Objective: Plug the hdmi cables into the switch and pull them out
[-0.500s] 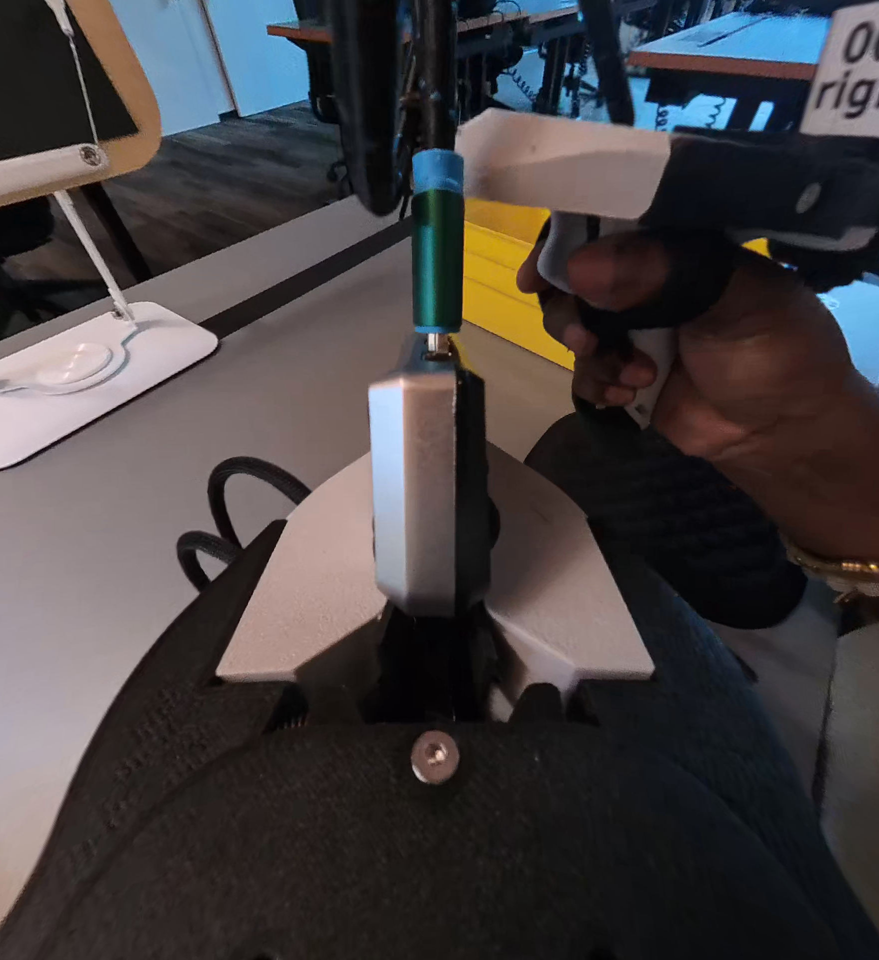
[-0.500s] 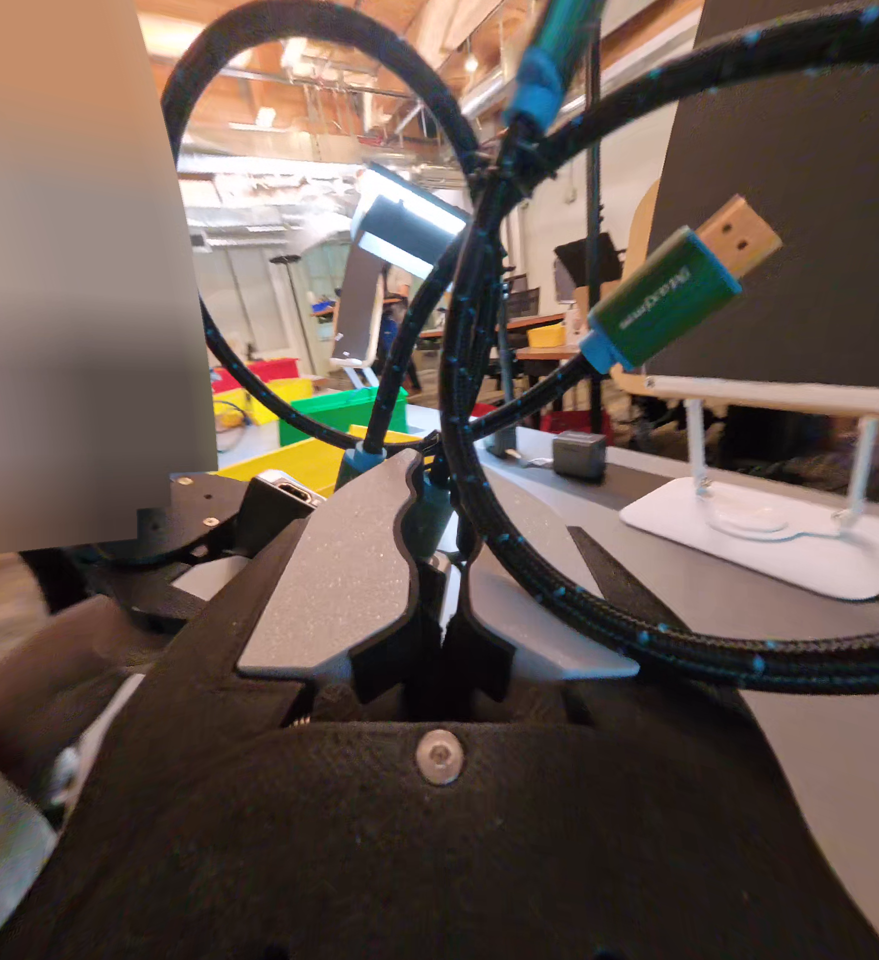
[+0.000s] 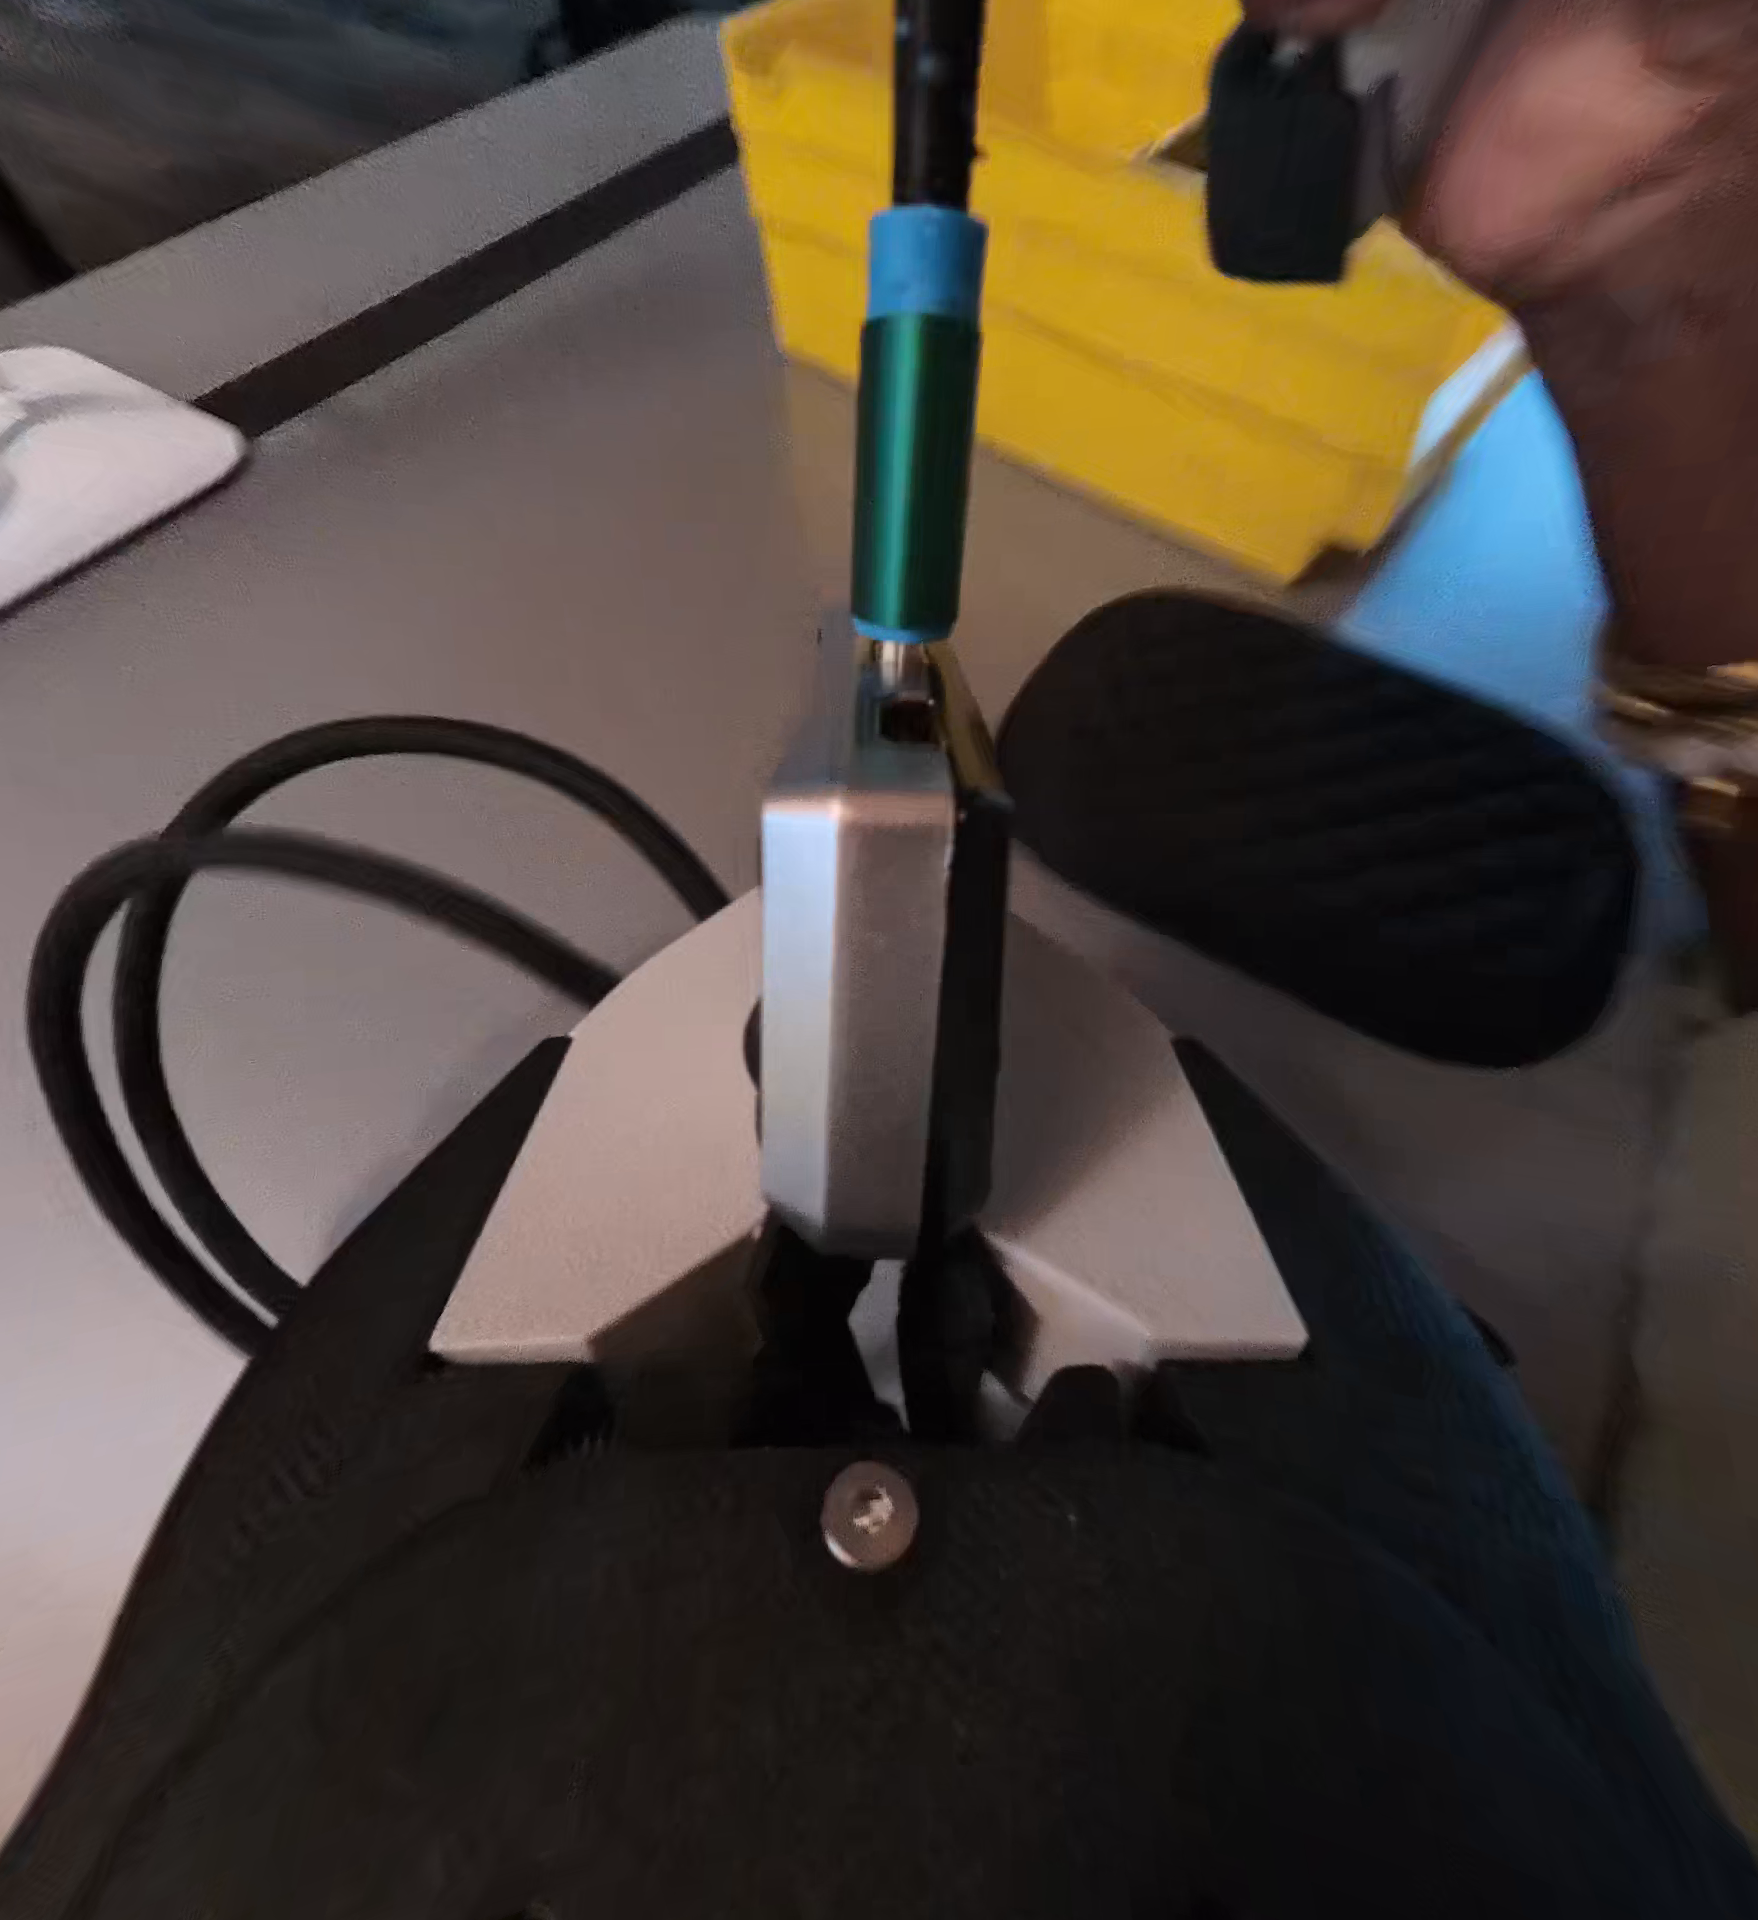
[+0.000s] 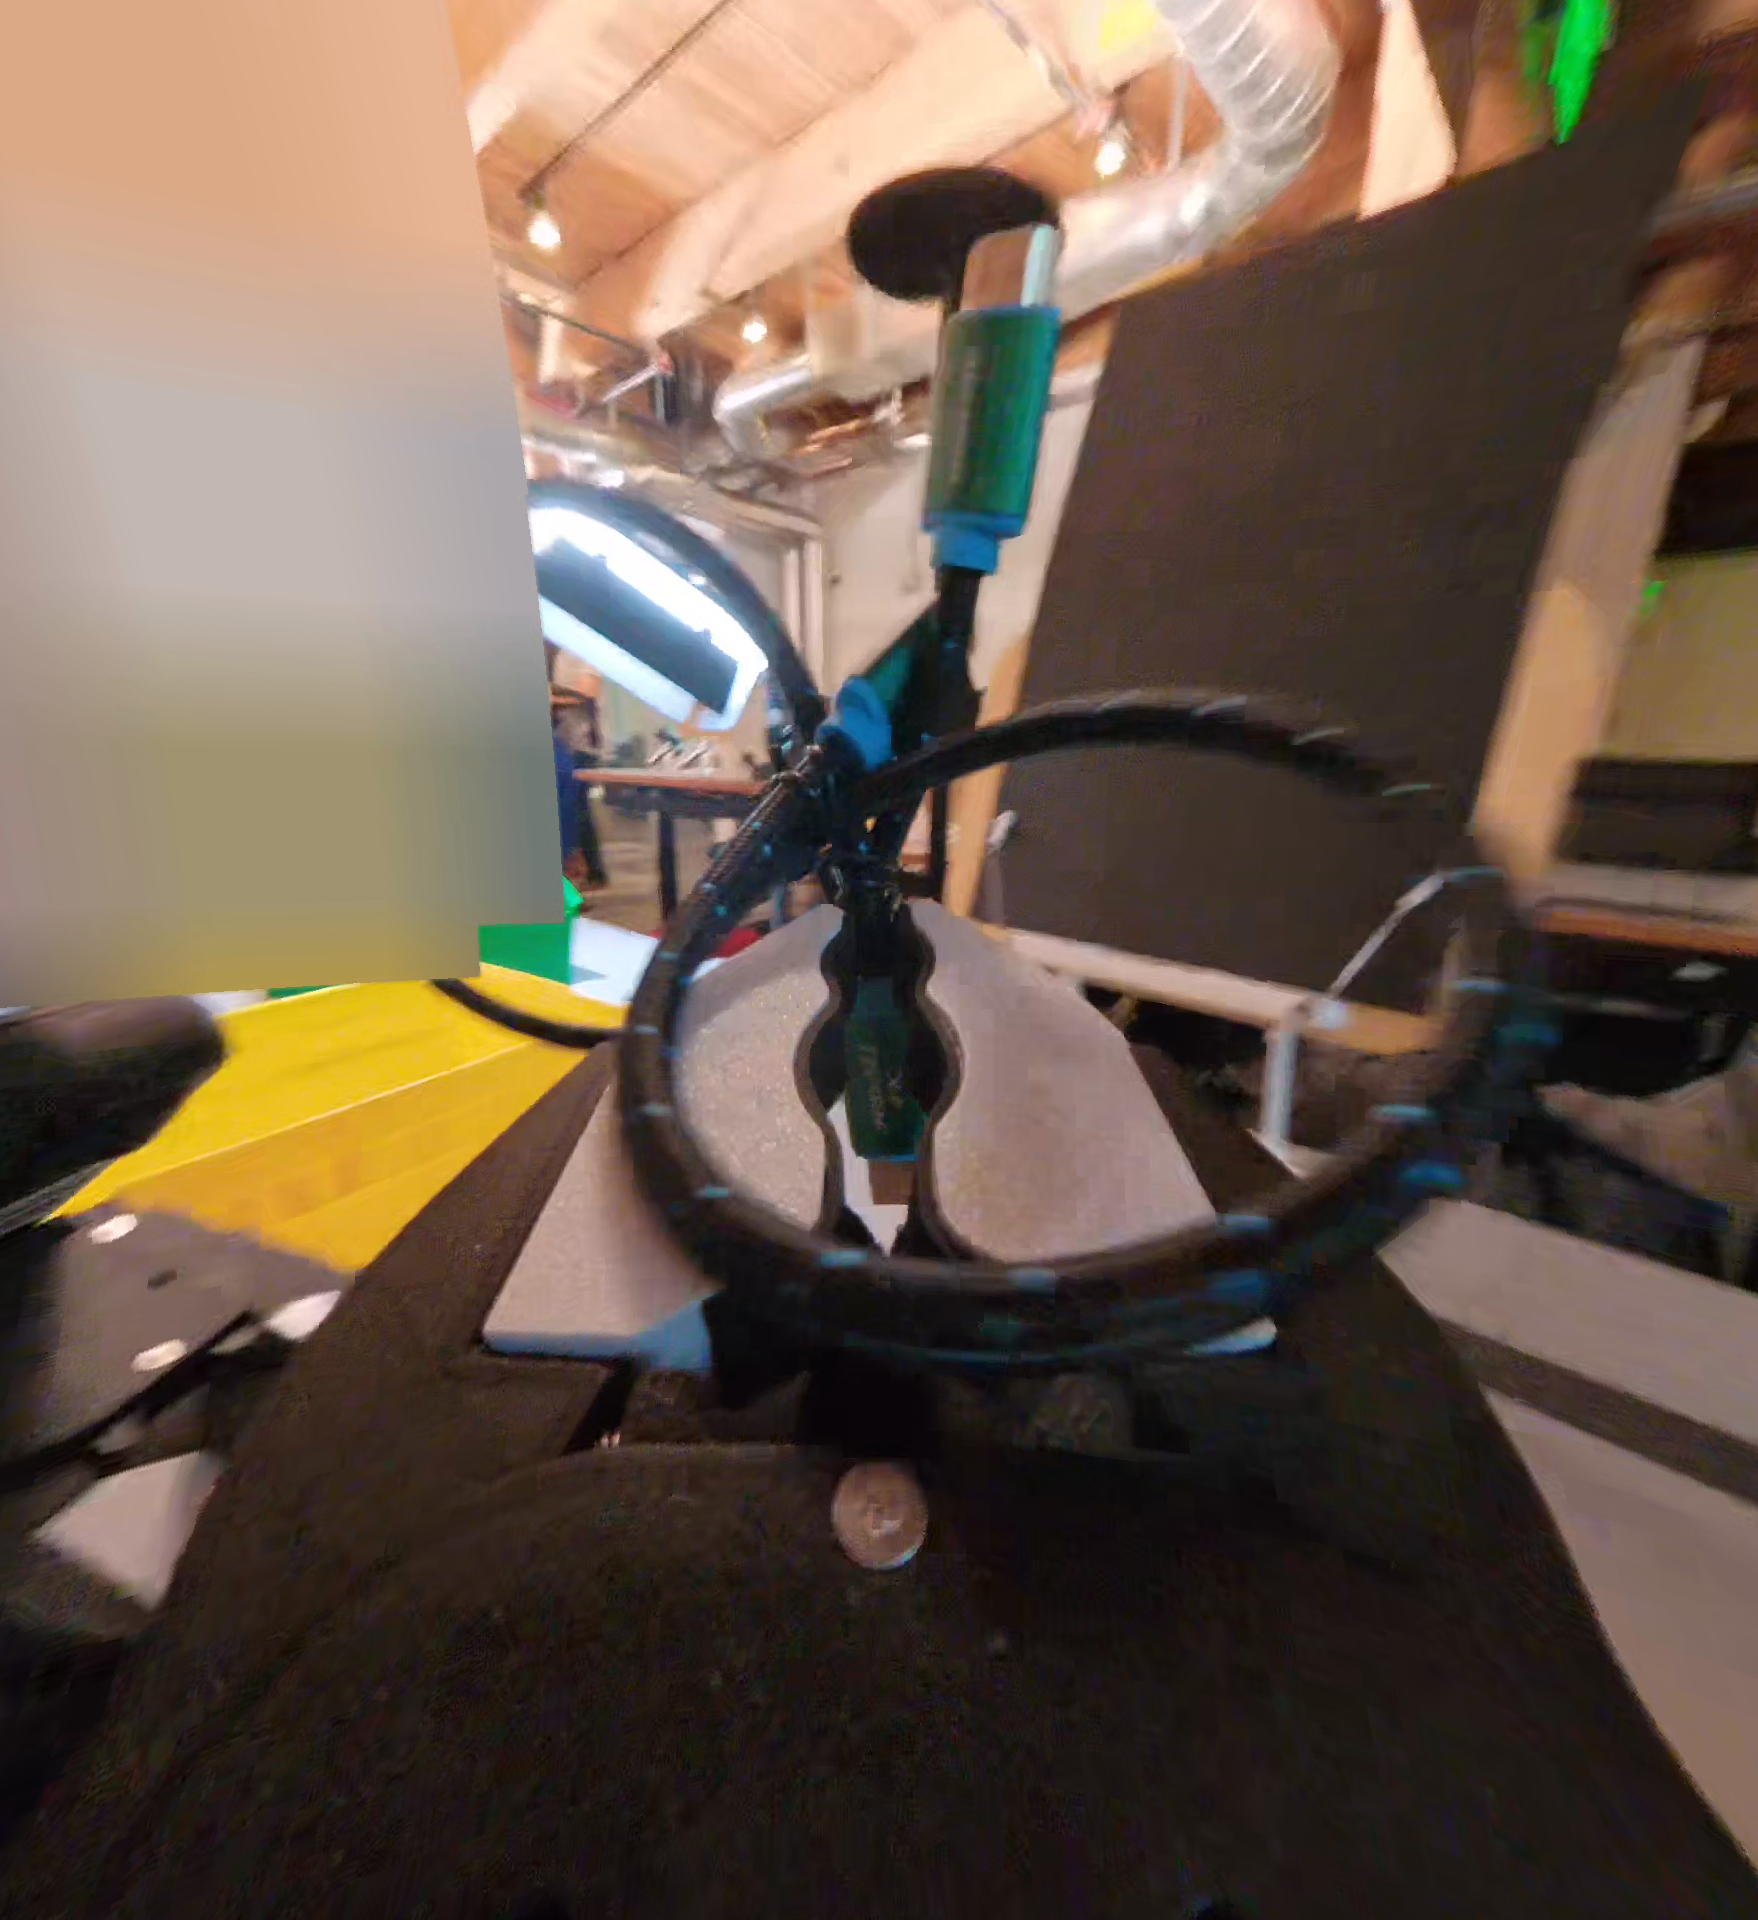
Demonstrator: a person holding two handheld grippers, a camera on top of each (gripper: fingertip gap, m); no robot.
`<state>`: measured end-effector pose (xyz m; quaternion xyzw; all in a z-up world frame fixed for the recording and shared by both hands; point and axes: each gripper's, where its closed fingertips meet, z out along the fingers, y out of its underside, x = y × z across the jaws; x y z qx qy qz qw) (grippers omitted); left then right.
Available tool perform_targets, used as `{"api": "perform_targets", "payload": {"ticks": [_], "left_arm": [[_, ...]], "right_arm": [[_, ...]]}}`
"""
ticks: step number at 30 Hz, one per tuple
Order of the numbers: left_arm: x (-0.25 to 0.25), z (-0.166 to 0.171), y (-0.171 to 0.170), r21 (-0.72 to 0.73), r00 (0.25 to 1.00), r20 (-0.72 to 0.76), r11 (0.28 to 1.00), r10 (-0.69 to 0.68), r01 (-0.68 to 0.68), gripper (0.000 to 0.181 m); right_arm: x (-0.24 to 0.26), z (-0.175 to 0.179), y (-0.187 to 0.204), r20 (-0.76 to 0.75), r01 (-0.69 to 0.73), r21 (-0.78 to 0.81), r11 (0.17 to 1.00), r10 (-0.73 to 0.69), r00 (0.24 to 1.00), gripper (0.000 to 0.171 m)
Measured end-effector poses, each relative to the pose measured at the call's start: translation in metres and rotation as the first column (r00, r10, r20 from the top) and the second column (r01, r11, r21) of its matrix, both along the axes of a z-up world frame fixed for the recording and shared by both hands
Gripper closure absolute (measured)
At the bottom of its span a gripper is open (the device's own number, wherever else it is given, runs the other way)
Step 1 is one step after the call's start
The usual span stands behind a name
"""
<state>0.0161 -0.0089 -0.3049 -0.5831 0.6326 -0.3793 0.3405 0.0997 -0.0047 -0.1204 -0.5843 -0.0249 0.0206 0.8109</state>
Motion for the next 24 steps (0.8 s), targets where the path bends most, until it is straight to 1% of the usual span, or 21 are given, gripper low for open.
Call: {"api": "perform_targets", "payload": {"ticks": [1, 2, 4, 6, 7, 9, 12, 15, 19, 22, 24], "left_arm": [[-0.001, 0.012, -0.004, -0.056, 0.997, 0.08, 0.998, 0.001, 0.003, 0.157], [-0.002, 0.024, -0.001, -0.07, 0.992, 0.123, 0.998, 0.014, -0.006, 0.158], [0.0, 0.035, 0.006, -0.051, 0.987, 0.158, 0.999, 0.006, 0.002, 0.158], [0.003, 0.038, 0.005, -0.085, 0.983, 0.183, 0.996, -0.019, 0.035, 0.158], [0.003, 0.044, 0.004, -0.101, 0.975, 0.22, 0.993, -0.031, 0.054, 0.158], [0.003, 0.061, 0.002, -0.186, 0.95, 0.312, 0.978, -0.033, 0.095, 0.158], [-0.001, 0.078, 0.005, -0.253, 0.913, 0.407, 0.96, -0.006, 0.119, 0.158], [-0.003, 0.081, 0.011, -0.274, 0.898, 0.439, 0.955, 0.016, 0.116, 0.158], [-0.011, 0.096, 0.013, -0.354, 0.847, 0.531, 0.918, 0.038, 0.181, 0.158], [-0.02, 0.107, 0.021, -0.398, 0.809, 0.584, 0.893, 0.07, 0.21, 0.158], [-0.028, 0.112, 0.028, -0.414, 0.783, 0.614, 0.883, 0.094, 0.219, 0.158]], "right_arm": [[0.01, 0.005, -0.005, 0.018, 0.017, 0.001, 1.0, -0.017, 1.0, 0.166], [0.012, 0.002, -0.003, 0.013, -0.008, -0.043, 0.999, 0.009, 1.0, 0.165], [0.014, 0.0, -0.001, -0.031, -0.05, -0.05, 0.997, 0.049, 0.998, 0.165], [0.013, -0.001, 0.003, -0.037, -0.059, -0.062, 0.996, 0.057, 0.998, 0.165], [0.014, -0.003, 0.005, -0.026, -0.055, -0.079, 0.995, 0.053, 0.998, 0.165], [0.015, -0.02, 0.012, 0.029, -0.03, -0.201, 0.979, 0.036, 0.999, 0.165], [0.019, -0.045, 0.016, 0.193, 0.126, -0.326, 0.937, -0.064, 0.979, 0.165], [0.017, -0.059, 0.018, 0.291, 0.214, -0.381, 0.9, -0.103, 0.951, 0.165], [0.026, -0.071, 0.016, 0.454, 0.363, -0.415, 0.834, -0.155, 0.877, 0.165], [0.035, -0.082, 0.012, 0.521, 0.435, -0.451, 0.78, -0.166, 0.837, 0.165], [0.051, -0.085, 0.001, 0.55, 0.493, -0.458, 0.739, -0.2, 0.811, 0.164]]}}
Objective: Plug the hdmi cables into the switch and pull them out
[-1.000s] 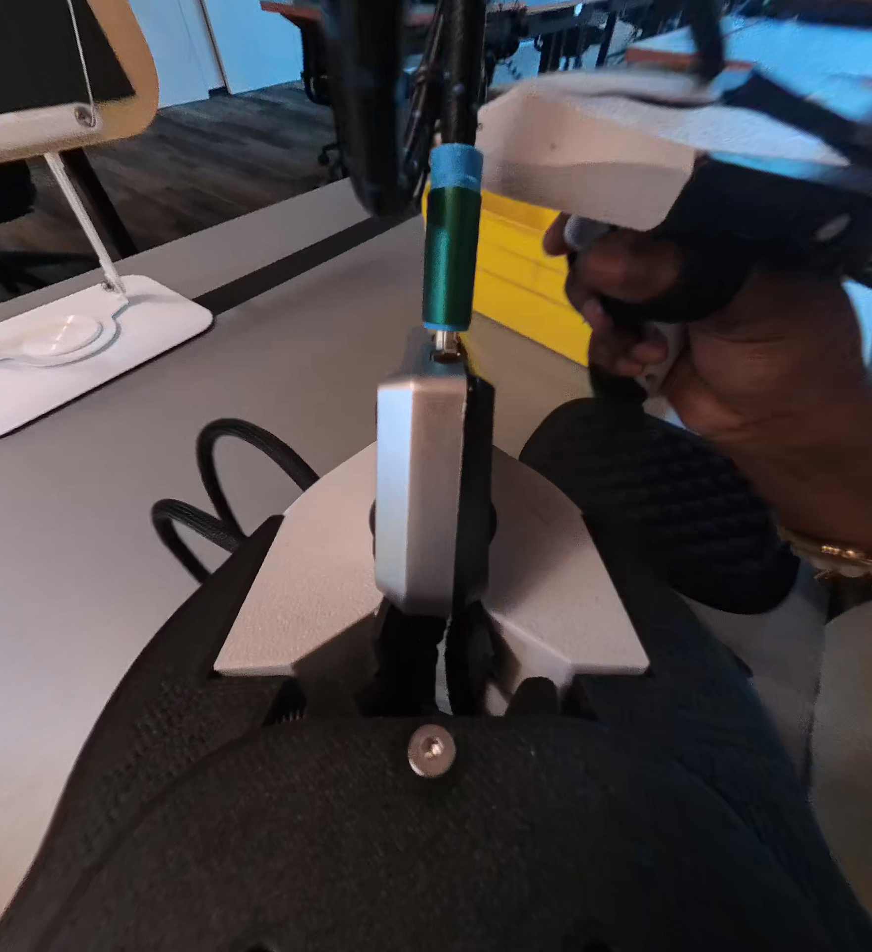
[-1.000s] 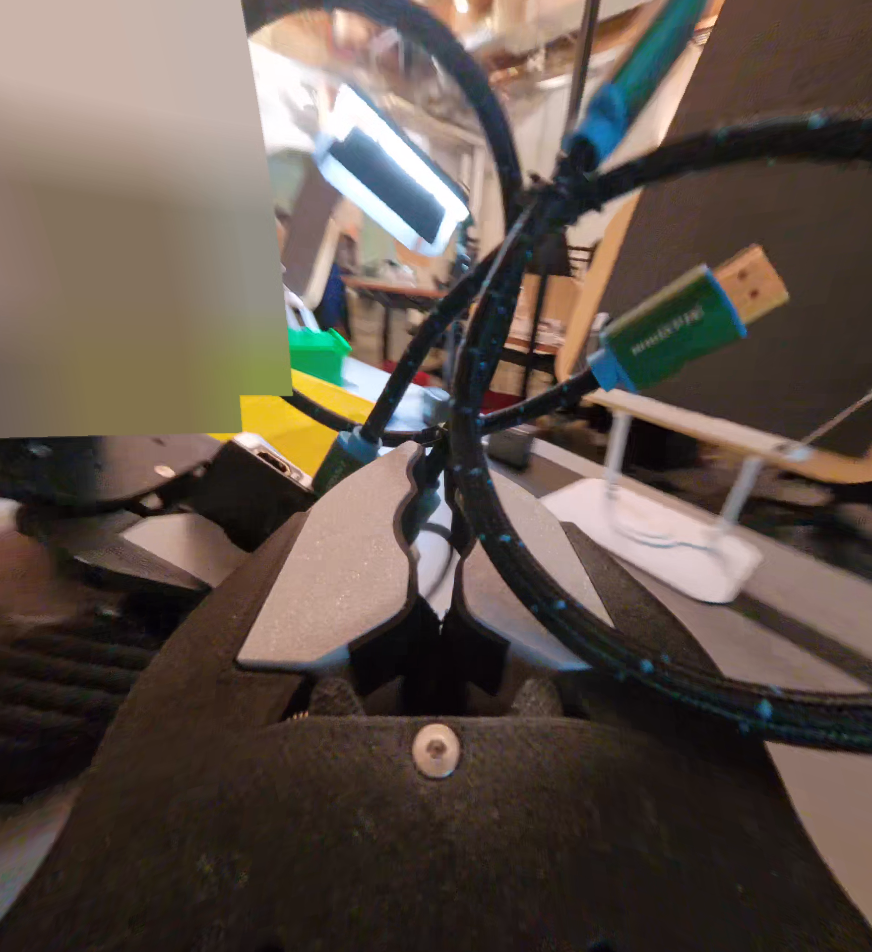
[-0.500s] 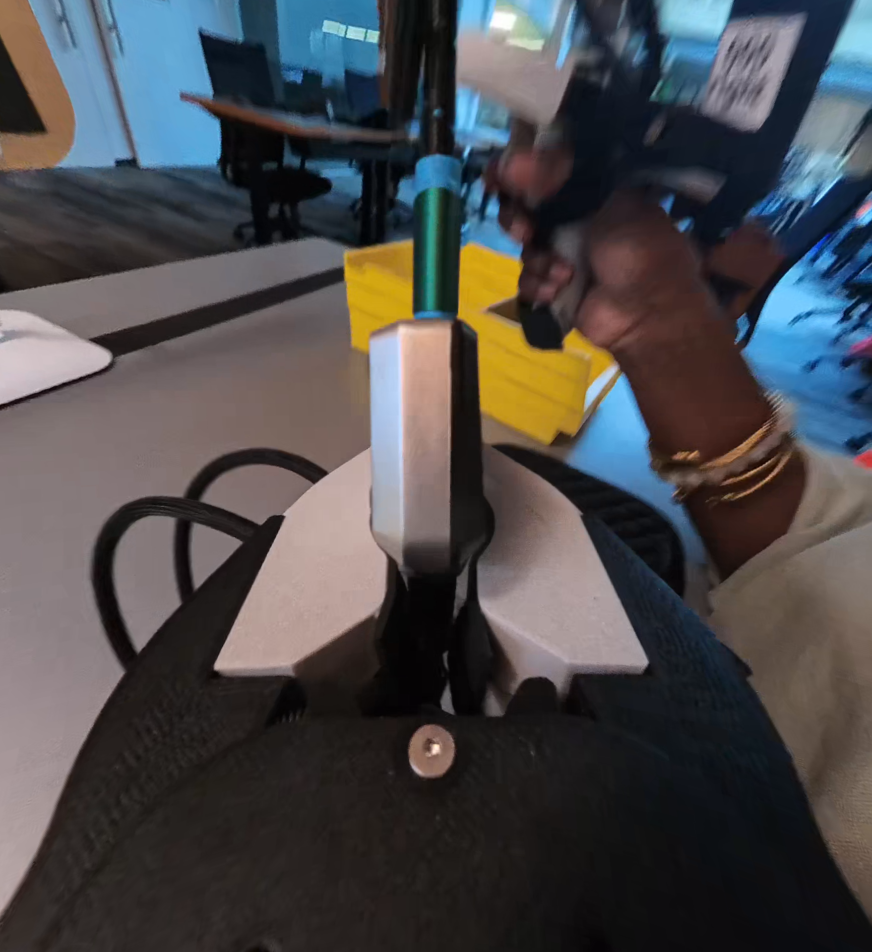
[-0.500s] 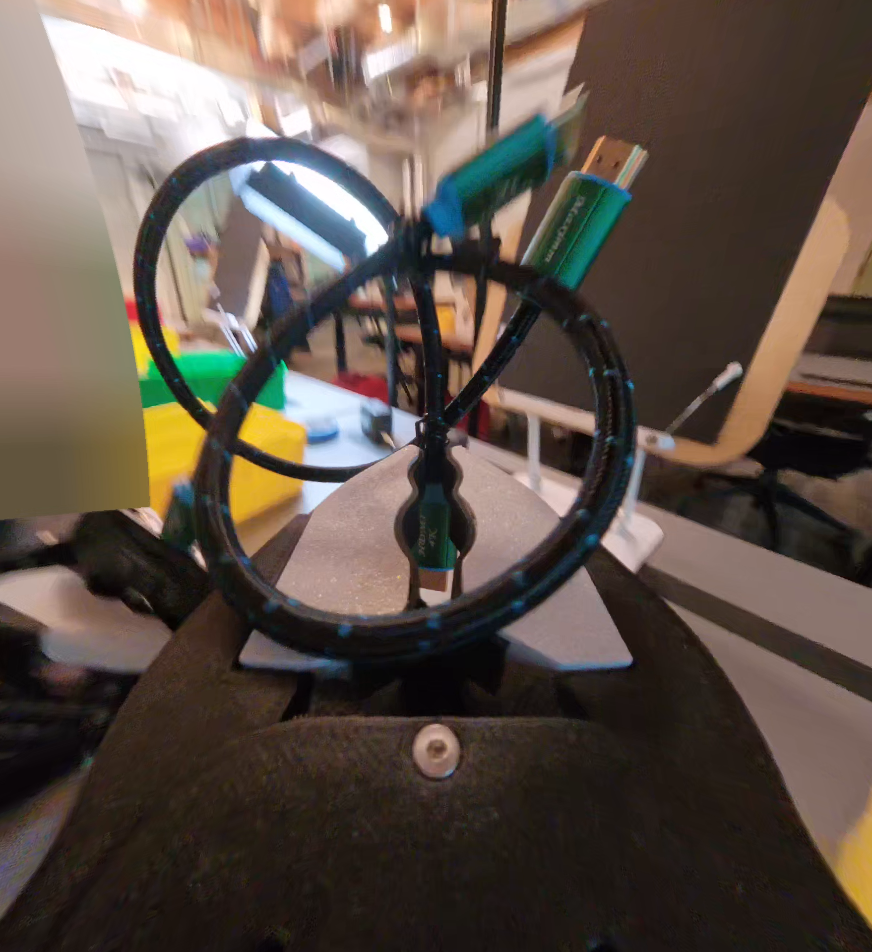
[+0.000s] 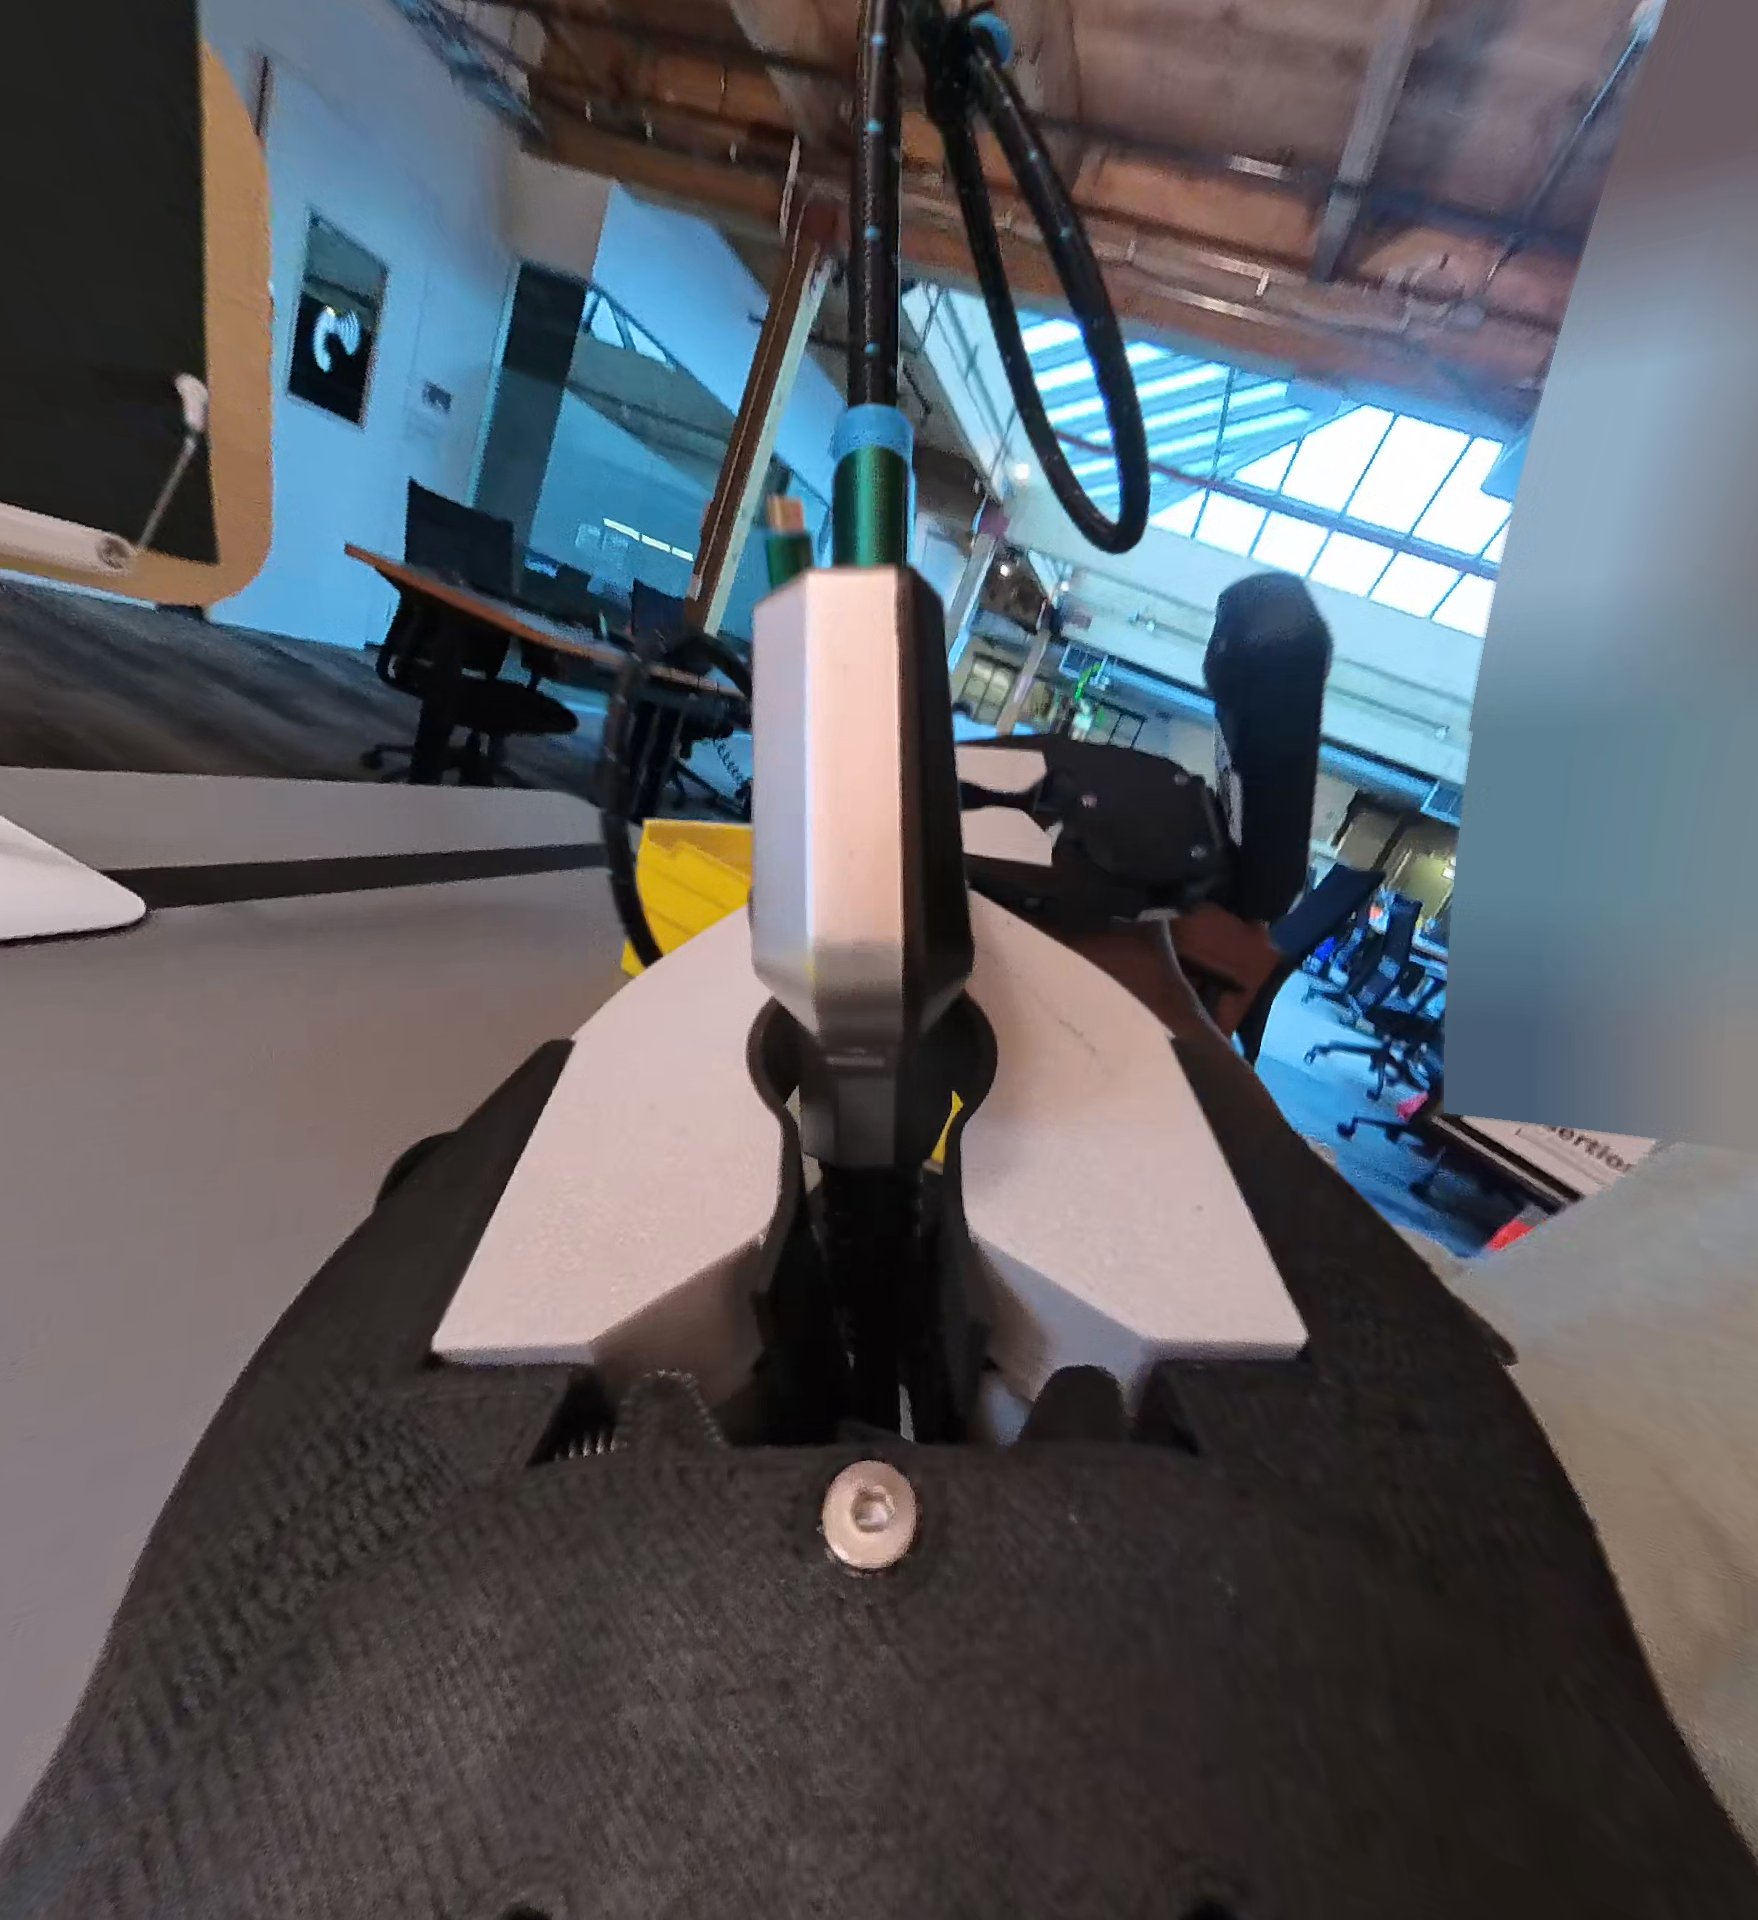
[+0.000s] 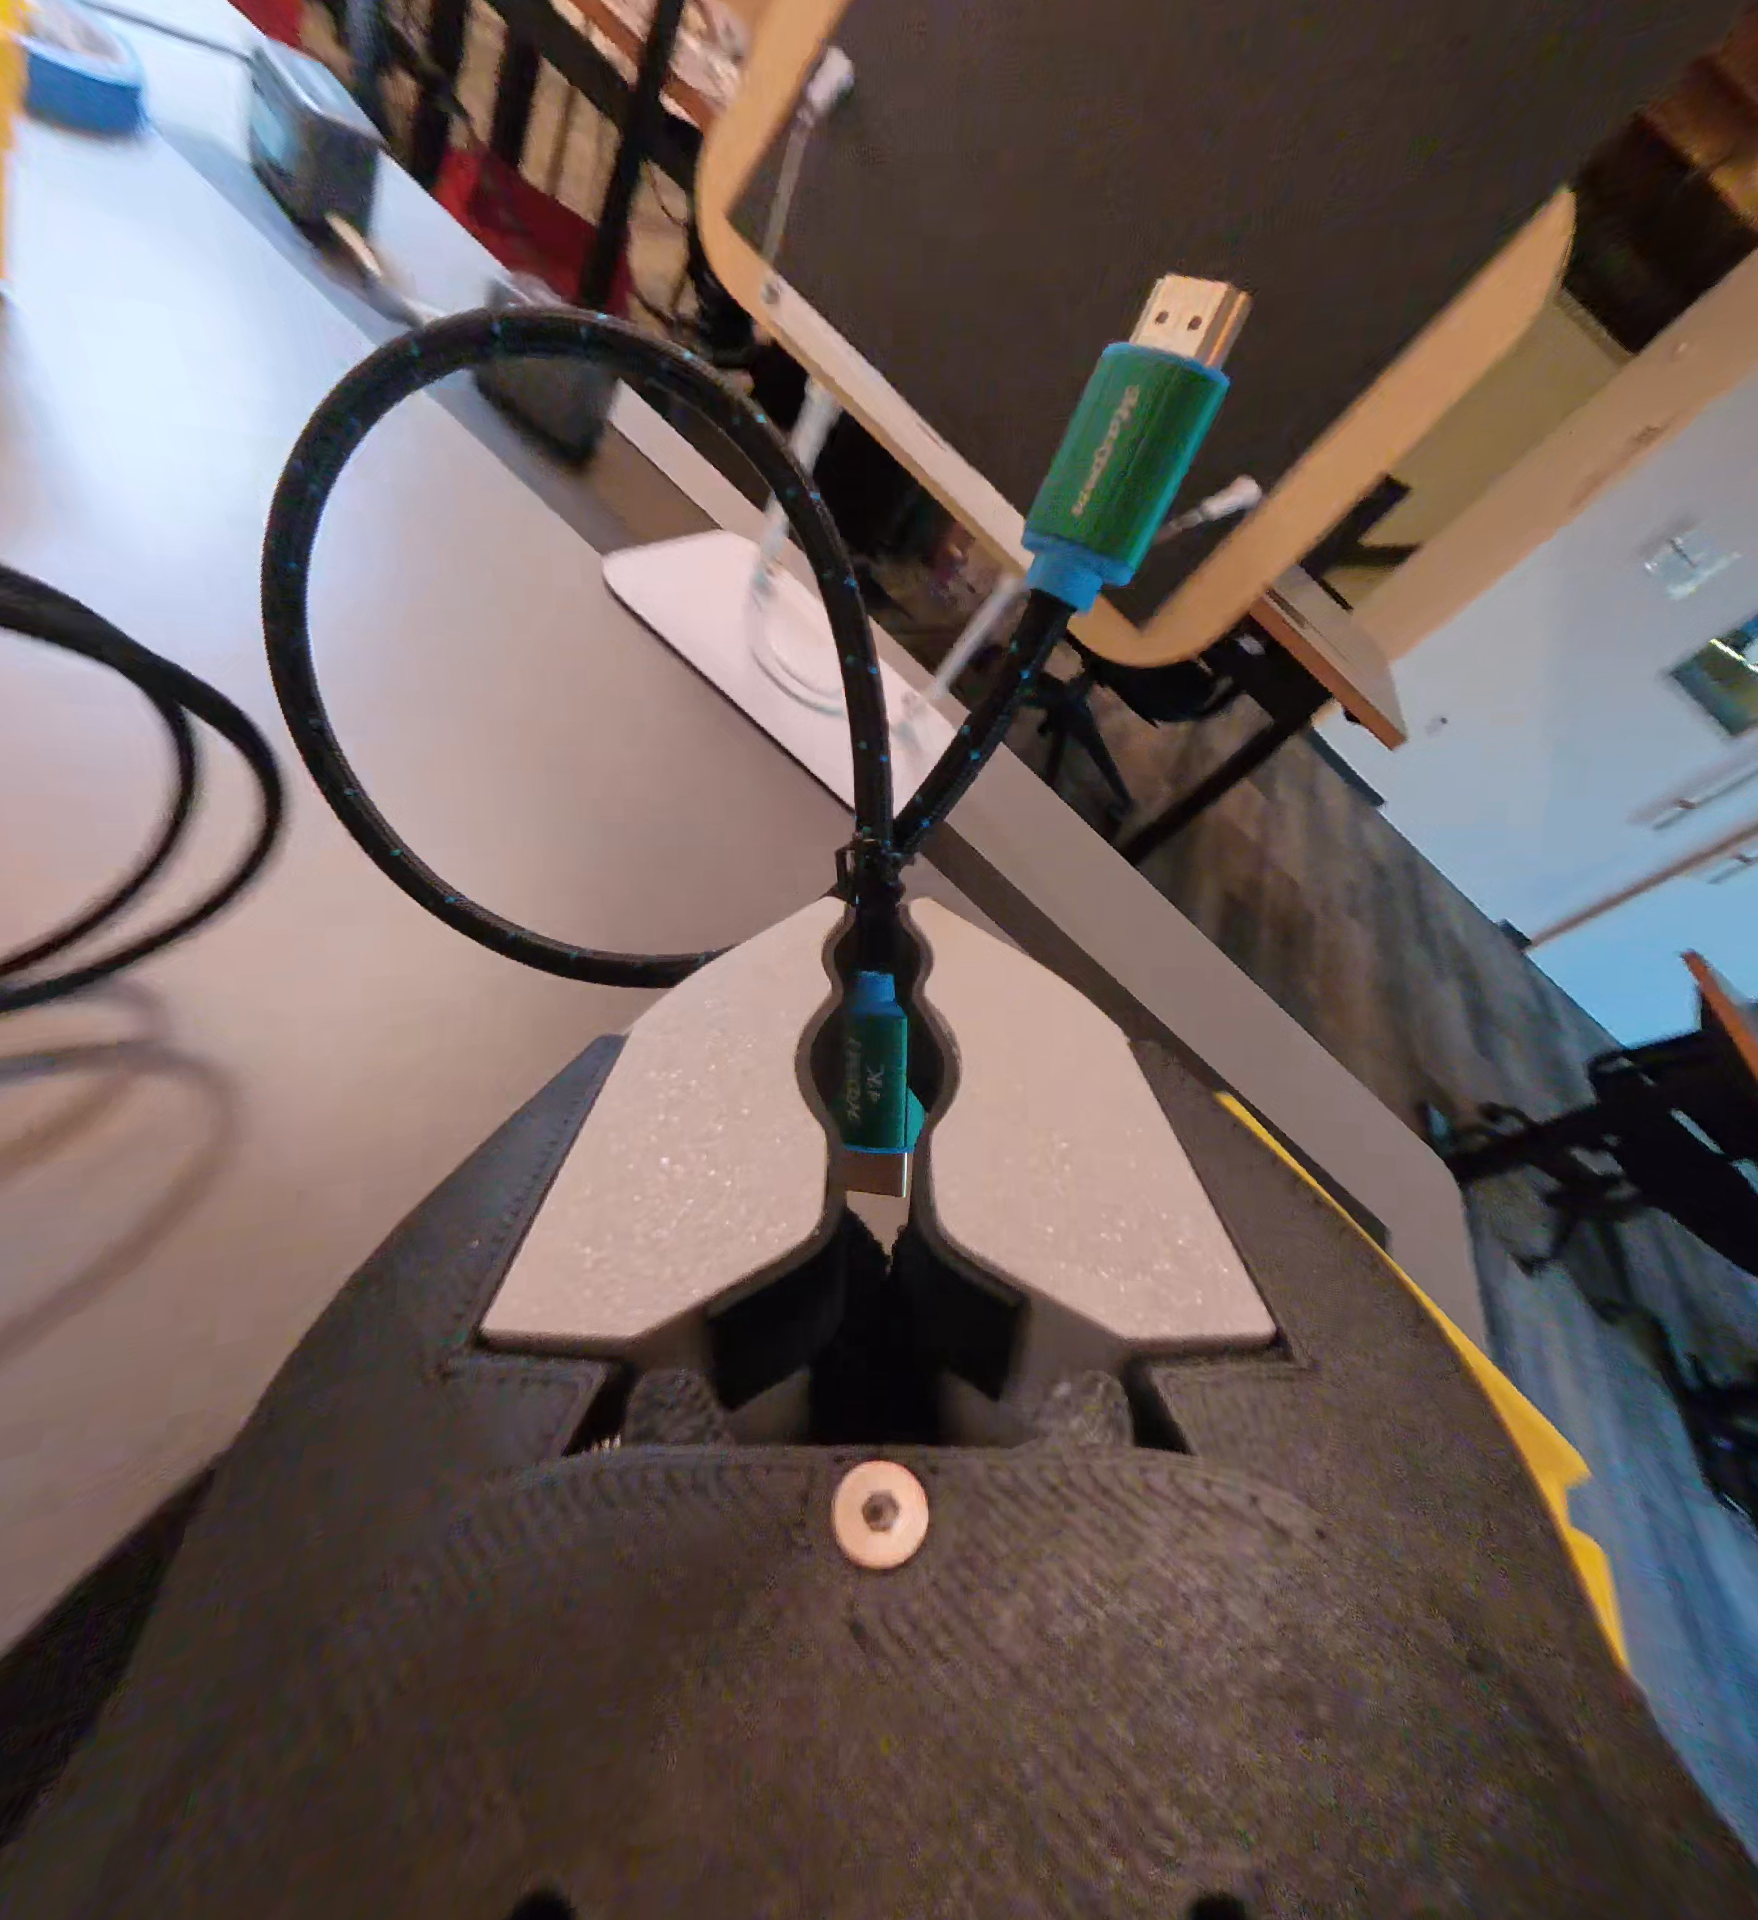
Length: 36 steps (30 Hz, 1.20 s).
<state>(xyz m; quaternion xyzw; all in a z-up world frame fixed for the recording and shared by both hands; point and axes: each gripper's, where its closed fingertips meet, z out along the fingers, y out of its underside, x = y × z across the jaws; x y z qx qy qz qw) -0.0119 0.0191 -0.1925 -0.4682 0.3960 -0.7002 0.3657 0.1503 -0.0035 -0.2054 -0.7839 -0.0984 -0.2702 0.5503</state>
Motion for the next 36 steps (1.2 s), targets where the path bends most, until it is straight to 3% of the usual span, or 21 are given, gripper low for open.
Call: {"api": "perform_targets", "payload": {"ticks": [4, 9, 12, 15, 19, 22, 29, 33, 36], "left_arm": [[-0.016, 0.001, 0.015, 0.004, 0.999, 0.019, 0.999, 0.047, -0.047, 0.158], [-0.019, -0.009, 0.02, 0.033, 0.997, -0.017, 0.996, 0.078, -0.077, 0.159], [-0.019, -0.009, 0.018, 0.013, 0.998, -0.003, 0.998, 0.06, -0.06, 0.158], [-0.018, -0.009, 0.017, 0.026, 0.998, -0.014, 0.998, 0.059, -0.059, 0.158], [-0.018, -0.011, 0.017, 0.059, 0.997, -0.034, 0.996, 0.072, -0.07, 0.158], [-0.018, -0.012, 0.017, 0.06, 0.996, -0.038, 0.995, 0.08, -0.078, 0.158], [-0.018, -0.013, 0.019, 0.066, 0.994, -0.052, 0.994, 0.093, -0.089, 0.159], [-0.017, -0.014, 0.018, 0.089, 0.993, -0.064, 0.992, 0.099, -0.094, 0.159], [-0.016, -0.014, 0.017, 0.103, 0.992, -0.072, 0.99, 0.107, -0.099, 0.158]], "right_arm": [[0.047, 0.014, -0.05, -0.031, 0.153, 0.048, 0.987, -0.151, 0.988, 0.165], [0.106, 0.034, -0.143, -0.137, 0.358, 0.128, 0.925, -0.341, 0.93, 0.165], [0.132, 0.023, -0.191, -0.174, 0.48, 0.077, 0.874, -0.463, 0.869, 0.165], [0.145, -0.01, -0.217, -0.182, 0.533, -0.079, 0.842, -0.538, 0.823, 0.165], [0.15, -0.053, -0.225, -0.112, 0.493, -0.278, 0.825, -0.537, 0.836, 0.165], [0.149, -0.08, -0.225, -0.159, 0.448, -0.388, 0.805, -0.538, 0.828, 0.165], [0.144, -0.131, -0.236, -0.327, 0.385, -0.617, 0.686, -0.669, 0.667, 0.164], [0.151, -0.136, -0.239, -0.29, 0.426, -0.64, 0.64, -0.714, 0.638, 0.149], [0.158, -0.113, -0.23, -0.267, 0.493, -0.539, 0.683, -0.694, 0.669, 0.138]]}}
